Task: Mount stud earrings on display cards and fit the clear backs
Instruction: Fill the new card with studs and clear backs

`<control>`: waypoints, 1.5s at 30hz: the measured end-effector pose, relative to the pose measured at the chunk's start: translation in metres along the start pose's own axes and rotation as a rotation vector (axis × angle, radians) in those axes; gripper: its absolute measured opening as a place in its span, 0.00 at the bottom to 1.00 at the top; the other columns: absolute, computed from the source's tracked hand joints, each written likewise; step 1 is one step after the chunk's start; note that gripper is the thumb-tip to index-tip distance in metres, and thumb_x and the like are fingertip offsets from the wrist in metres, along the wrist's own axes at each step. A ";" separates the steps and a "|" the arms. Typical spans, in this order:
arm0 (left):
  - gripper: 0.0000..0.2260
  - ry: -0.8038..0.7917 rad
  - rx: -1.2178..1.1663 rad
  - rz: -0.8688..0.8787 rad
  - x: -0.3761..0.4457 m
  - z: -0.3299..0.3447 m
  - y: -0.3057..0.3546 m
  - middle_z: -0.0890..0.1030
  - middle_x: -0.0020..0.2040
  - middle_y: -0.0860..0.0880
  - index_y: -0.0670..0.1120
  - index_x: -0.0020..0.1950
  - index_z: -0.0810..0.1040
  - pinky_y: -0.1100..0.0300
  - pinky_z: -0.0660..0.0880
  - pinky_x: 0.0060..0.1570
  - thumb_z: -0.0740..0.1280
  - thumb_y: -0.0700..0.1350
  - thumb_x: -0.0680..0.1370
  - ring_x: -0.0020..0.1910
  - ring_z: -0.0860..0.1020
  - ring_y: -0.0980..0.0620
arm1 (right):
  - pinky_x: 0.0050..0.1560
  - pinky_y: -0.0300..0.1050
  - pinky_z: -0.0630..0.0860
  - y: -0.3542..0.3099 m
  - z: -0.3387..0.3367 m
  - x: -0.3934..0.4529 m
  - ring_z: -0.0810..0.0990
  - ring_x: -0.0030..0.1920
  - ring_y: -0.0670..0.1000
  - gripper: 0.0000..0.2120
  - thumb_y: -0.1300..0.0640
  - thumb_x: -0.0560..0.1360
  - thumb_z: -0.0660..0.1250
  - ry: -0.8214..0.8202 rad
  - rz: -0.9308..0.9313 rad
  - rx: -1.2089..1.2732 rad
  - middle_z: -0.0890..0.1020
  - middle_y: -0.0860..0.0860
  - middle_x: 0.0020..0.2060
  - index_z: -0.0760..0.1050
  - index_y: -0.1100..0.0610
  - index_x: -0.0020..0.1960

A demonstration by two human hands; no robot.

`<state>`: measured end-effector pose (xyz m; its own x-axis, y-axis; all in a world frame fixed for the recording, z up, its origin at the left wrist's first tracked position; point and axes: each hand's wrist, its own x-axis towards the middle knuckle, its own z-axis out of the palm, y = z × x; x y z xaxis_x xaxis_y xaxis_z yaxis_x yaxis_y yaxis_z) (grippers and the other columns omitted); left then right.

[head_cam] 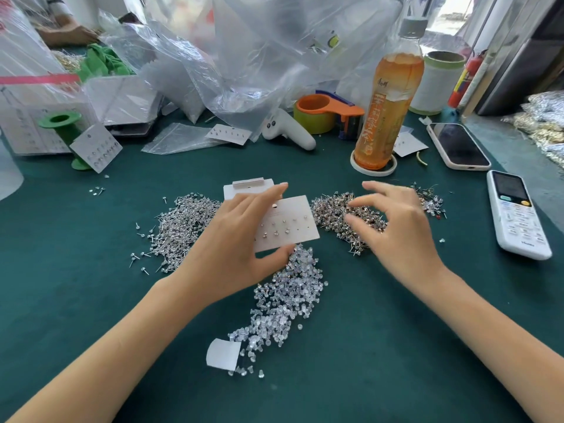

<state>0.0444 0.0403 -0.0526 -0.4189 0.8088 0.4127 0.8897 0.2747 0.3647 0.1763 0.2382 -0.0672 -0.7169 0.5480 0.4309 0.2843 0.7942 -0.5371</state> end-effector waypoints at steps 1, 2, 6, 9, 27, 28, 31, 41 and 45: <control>0.33 -0.012 0.009 -0.006 0.000 0.001 0.000 0.76 0.62 0.52 0.48 0.73 0.63 0.67 0.58 0.61 0.70 0.54 0.71 0.62 0.66 0.56 | 0.65 0.46 0.61 0.002 0.004 -0.002 0.71 0.63 0.57 0.09 0.56 0.69 0.76 -0.057 -0.018 -0.025 0.79 0.54 0.60 0.83 0.54 0.48; 0.33 -0.029 0.014 -0.011 0.000 0.001 -0.001 0.76 0.63 0.52 0.48 0.73 0.63 0.67 0.57 0.61 0.70 0.55 0.71 0.62 0.66 0.56 | 0.67 0.49 0.60 0.002 0.008 -0.003 0.69 0.66 0.58 0.09 0.56 0.68 0.77 -0.103 -0.025 -0.041 0.77 0.55 0.62 0.83 0.54 0.48; 0.33 -0.059 0.031 -0.018 -0.001 0.002 -0.002 0.76 0.62 0.51 0.49 0.73 0.62 0.68 0.56 0.59 0.68 0.58 0.71 0.61 0.65 0.56 | 0.68 0.50 0.57 0.000 0.017 -0.002 0.66 0.70 0.57 0.08 0.54 0.68 0.77 -0.147 -0.035 -0.052 0.75 0.54 0.65 0.83 0.51 0.47; 0.33 -0.077 0.035 -0.007 0.000 0.002 -0.004 0.77 0.61 0.51 0.49 0.73 0.62 0.72 0.54 0.57 0.67 0.58 0.71 0.60 0.65 0.56 | 0.68 0.48 0.57 -0.002 0.020 0.000 0.66 0.70 0.57 0.06 0.55 0.68 0.77 -0.138 -0.048 -0.037 0.76 0.54 0.65 0.83 0.50 0.45; 0.35 -0.179 0.020 0.017 -0.002 0.004 -0.002 0.74 0.64 0.54 0.54 0.75 0.56 0.68 0.56 0.61 0.66 0.59 0.72 0.63 0.67 0.55 | 0.41 0.32 0.72 -0.033 -0.003 -0.011 0.77 0.38 0.44 0.05 0.65 0.72 0.72 -0.167 -0.070 0.424 0.81 0.45 0.36 0.79 0.57 0.42; 0.35 -0.183 0.019 0.019 -0.002 0.003 -0.001 0.74 0.64 0.54 0.54 0.76 0.56 0.67 0.56 0.61 0.65 0.59 0.72 0.63 0.67 0.55 | 0.42 0.33 0.72 -0.032 -0.003 -0.012 0.77 0.39 0.44 0.04 0.66 0.71 0.73 -0.181 -0.128 0.384 0.81 0.45 0.37 0.80 0.58 0.42; 0.34 -0.188 0.019 0.033 -0.002 0.003 0.000 0.74 0.64 0.53 0.53 0.76 0.57 0.68 0.57 0.61 0.62 0.61 0.72 0.62 0.67 0.55 | 0.45 0.36 0.74 -0.031 -0.001 -0.015 0.78 0.41 0.45 0.06 0.67 0.70 0.74 -0.177 -0.268 0.279 0.83 0.49 0.39 0.83 0.60 0.46; 0.35 -0.176 -0.009 0.058 -0.003 0.004 0.002 0.76 0.61 0.53 0.51 0.75 0.60 0.68 0.60 0.59 0.65 0.61 0.71 0.60 0.69 0.55 | 0.42 0.36 0.72 -0.031 0.004 -0.020 0.74 0.37 0.44 0.05 0.65 0.68 0.76 -0.138 -0.371 0.195 0.81 0.50 0.36 0.81 0.60 0.43; 0.35 -0.170 -0.034 0.062 -0.003 0.004 0.003 0.76 0.61 0.54 0.51 0.75 0.60 0.67 0.62 0.59 0.66 0.60 0.71 0.59 0.69 0.56 | 0.43 0.40 0.73 -0.031 0.006 -0.021 0.75 0.38 0.47 0.05 0.66 0.69 0.75 -0.134 -0.386 0.206 0.81 0.51 0.37 0.81 0.61 0.43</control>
<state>0.0491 0.0403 -0.0560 -0.3242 0.9005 0.2898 0.9050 0.2060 0.3722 0.1788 0.2009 -0.0638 -0.8254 0.1727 0.5375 -0.1424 0.8576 -0.4942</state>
